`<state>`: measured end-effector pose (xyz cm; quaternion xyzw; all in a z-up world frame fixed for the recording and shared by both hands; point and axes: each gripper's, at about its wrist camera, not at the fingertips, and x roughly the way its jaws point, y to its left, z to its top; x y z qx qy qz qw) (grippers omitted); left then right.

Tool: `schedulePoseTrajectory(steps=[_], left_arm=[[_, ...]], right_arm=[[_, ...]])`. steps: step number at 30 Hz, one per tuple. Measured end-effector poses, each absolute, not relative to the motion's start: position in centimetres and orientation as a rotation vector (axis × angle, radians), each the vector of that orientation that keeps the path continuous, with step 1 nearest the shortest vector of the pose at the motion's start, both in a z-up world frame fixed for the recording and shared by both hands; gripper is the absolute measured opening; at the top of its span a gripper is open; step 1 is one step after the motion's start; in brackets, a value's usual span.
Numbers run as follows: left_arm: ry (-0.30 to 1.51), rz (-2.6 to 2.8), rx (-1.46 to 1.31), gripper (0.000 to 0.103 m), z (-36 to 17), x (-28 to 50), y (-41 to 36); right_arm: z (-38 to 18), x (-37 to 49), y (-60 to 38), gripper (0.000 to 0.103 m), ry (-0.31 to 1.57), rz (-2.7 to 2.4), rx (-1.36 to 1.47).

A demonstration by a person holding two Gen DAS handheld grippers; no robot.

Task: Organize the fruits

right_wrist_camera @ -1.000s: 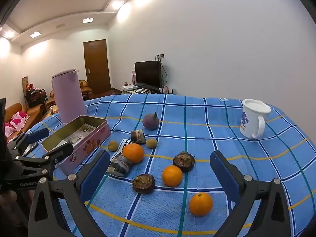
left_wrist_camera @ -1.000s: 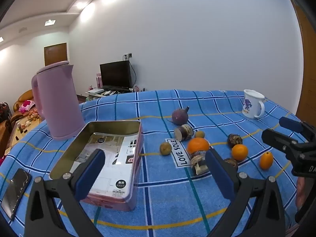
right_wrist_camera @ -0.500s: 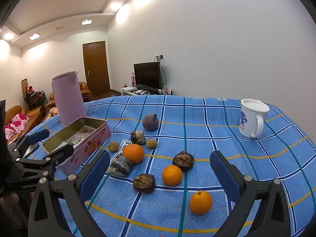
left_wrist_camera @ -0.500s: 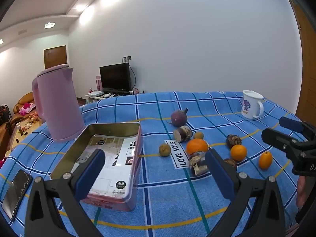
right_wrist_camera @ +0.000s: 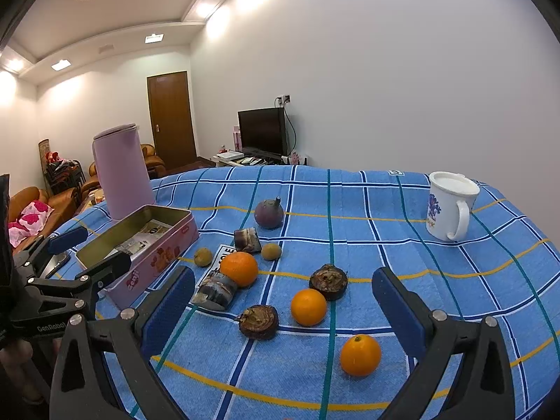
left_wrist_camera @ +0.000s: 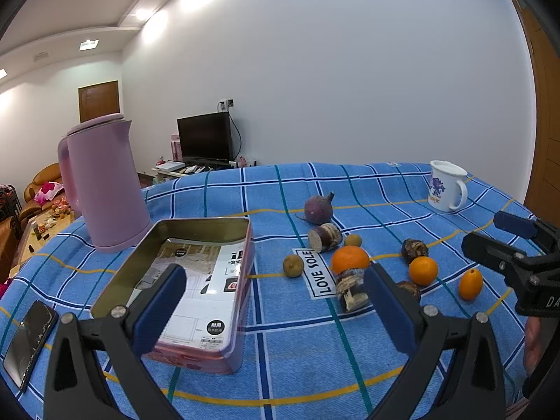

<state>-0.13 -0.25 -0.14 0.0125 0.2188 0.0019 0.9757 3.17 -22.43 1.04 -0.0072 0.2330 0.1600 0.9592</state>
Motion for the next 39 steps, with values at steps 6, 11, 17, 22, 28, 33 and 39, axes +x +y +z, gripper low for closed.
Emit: schedulePoseTrajectory(steps=[6,11,17,22,28,33,39], left_arm=[[0.441,0.005,0.023,0.103,-0.06,-0.15,-0.08],[0.440,0.005,0.023,0.103,-0.05,-0.14,-0.05],[0.439,0.007,0.017,0.103,0.07,-0.16,0.08],[0.438,0.006,0.017,0.103,0.07,-0.18,0.13],[0.438,0.008,0.018,0.103,0.03,-0.21,0.10],[0.441,0.007,0.020,0.103,0.04,-0.15,0.03],[0.444,0.006,0.021,0.103,-0.13,-0.01,-0.18]], right_arm=[[0.89,3.08,-22.31,0.102,0.474,0.326,-0.014],[0.79,2.99,-22.27,0.102,0.478,0.328,-0.014],[0.81,2.74,-21.95,0.102,0.480,0.333,-0.019],[0.87,2.92,-21.94,0.102,0.485,0.335,-0.019],[0.86,2.91,-21.92,0.102,0.486,0.335,-0.020],[0.88,2.87,-21.95,0.102,0.488,0.335,-0.020],[0.81,2.94,-21.93,0.102,0.489,0.332,-0.021]])
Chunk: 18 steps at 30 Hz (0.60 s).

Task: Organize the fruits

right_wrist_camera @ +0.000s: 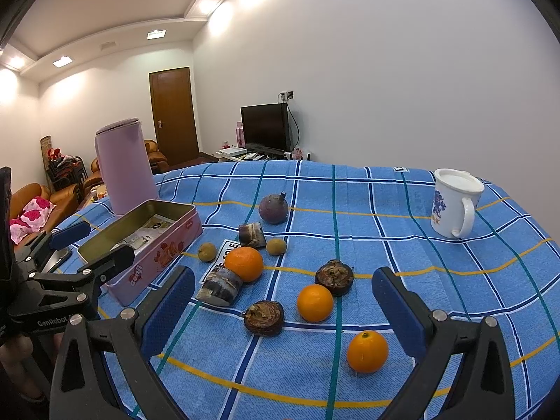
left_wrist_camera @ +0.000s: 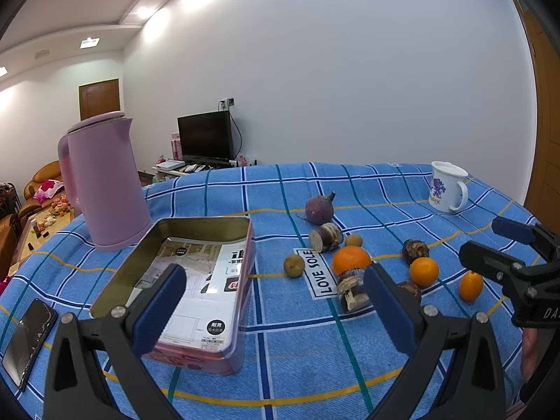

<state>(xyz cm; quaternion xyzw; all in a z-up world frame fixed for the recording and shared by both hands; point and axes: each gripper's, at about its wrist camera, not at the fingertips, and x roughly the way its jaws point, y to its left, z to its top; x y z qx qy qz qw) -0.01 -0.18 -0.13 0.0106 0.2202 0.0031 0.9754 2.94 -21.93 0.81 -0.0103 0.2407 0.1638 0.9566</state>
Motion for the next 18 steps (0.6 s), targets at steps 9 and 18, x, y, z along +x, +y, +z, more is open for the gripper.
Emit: schedulePoseTrajectory(steps=[9,18], left_arm=[[0.467,0.009,0.026,0.103,-1.0,0.5,-0.3],[0.487,0.004,0.034,0.103,-1.8,0.9,-0.7]], right_arm=[[0.1,3.2,-22.3,0.102,0.505,0.324,-0.019],[-0.7,3.9,-23.6,0.102,0.521,0.294,0.000]])
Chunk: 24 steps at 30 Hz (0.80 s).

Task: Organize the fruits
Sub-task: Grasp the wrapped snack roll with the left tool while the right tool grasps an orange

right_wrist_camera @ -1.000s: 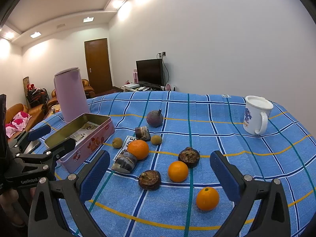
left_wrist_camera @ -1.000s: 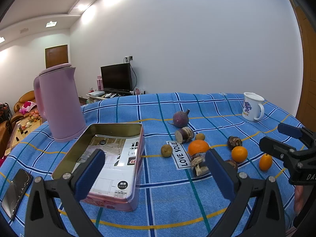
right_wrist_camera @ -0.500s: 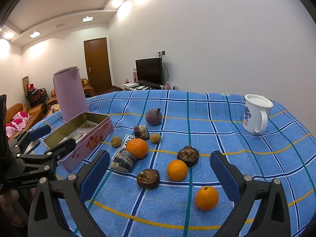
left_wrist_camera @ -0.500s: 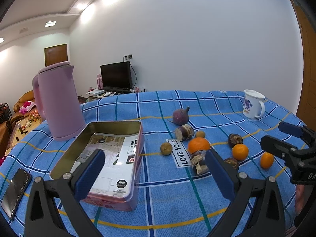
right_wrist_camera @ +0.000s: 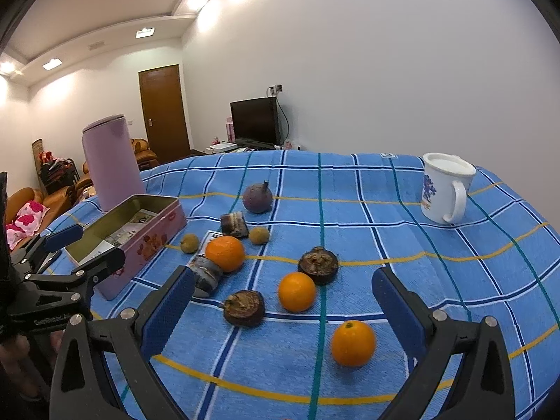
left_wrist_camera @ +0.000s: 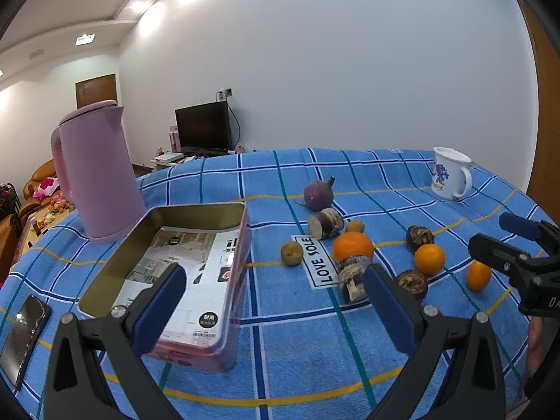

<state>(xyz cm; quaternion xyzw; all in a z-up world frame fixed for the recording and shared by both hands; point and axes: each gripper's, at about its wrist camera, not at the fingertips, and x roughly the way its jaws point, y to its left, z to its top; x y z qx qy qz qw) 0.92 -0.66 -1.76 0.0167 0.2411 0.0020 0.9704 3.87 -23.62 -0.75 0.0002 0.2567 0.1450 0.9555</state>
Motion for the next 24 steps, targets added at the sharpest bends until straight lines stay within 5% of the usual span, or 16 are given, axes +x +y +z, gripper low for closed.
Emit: schedulePoseTrajectory(steps=[12,19,24], left_arm=[[0.540,-0.053,0.053,0.103,-2.6,2.4,-2.0],[0.604,-0.140,0.048,0.090,-2.9,4.5,-3.9],[0.671,-0.166,0.041,0.080,-3.8,6.5,-4.8]], right_arm=[[-2.3,5.5,-26.6,0.101,0.589,0.188,0.031],[-3.0,6.8,-26.7,0.072,0.658,0.198,0.004],[-3.4,7.1,-26.3,0.071,0.693,0.199,-0.017]])
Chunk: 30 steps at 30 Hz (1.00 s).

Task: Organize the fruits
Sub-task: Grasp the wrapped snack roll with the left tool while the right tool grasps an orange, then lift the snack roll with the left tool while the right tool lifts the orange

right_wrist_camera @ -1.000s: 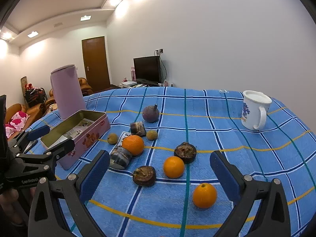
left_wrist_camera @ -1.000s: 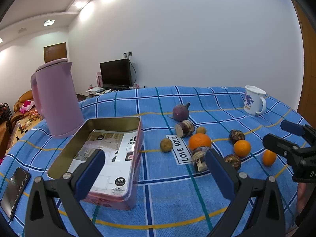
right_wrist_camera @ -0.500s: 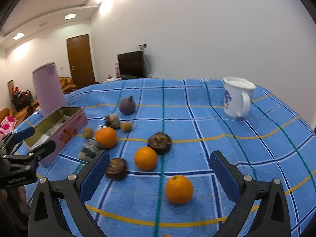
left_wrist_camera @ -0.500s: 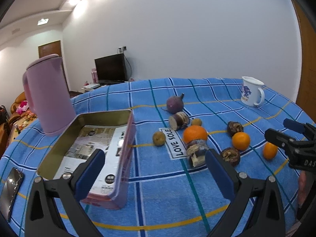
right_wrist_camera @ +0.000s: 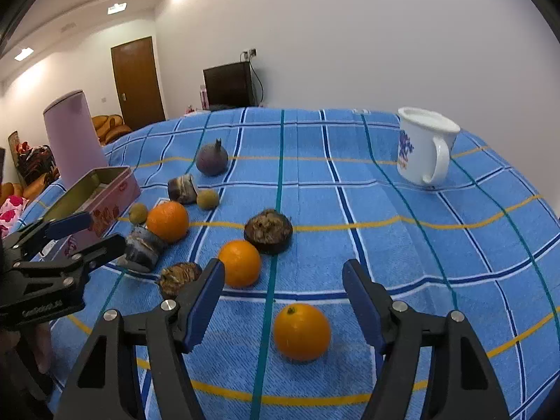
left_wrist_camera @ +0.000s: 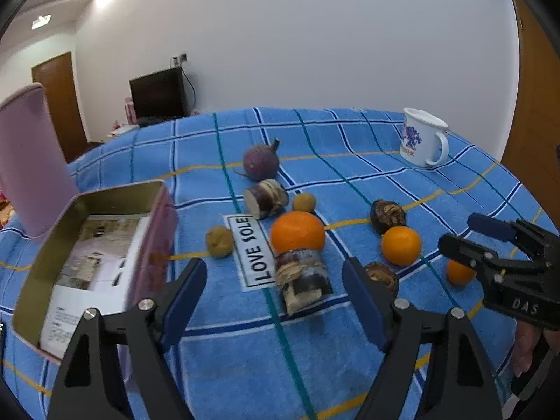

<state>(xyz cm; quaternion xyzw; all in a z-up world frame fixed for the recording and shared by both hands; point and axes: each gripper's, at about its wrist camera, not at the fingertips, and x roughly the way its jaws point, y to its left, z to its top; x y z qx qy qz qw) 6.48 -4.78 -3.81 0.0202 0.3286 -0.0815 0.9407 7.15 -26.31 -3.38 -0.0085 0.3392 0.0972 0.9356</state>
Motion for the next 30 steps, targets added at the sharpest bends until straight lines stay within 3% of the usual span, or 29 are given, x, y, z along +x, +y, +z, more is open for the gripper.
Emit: schedulePoseTrajectory(steps=[3,8,10,13,18,19,30], left_arm=[[0.711,-0.193,0.045,0.067,-4.3,7.2,-5.4],[0.744,-0.216,0.059,0.058,-4.8,7.8,-6.1],[0.771,-0.230,0.061,0.047,-5.1,8.4,-6.3],[0.803,-0.253,0.052,0.044,-5.5,9.0,-6.4],[0.854,-0.261,0.036,0.042,-6.2,10.0,-6.4],[0.855,-0.262,0.026,0.041,-6.2,10.0,-6.2],[0.778,-0.244,-0.014,0.041,-5.4,8.7,-5.0]], right_arm=[[-3.6,7.0,-26.9,0.071,0.710,0.184,-0.016],[-4.1,6.3,-28.0,0.071,0.722,0.178,-0.018],[-4.5,6.3,-28.1,0.068,0.738,0.186,-0.016],[-4.8,6.6,-28.1,0.053,0.754,0.201,-0.018],[-5.3,6.9,-27.6,0.044,0.788,0.231,-0.018],[-5.3,6.9,-27.6,0.038,0.786,0.232,-0.017],[-4.6,6.1,-27.4,0.037,0.723,0.275,-0.003]])
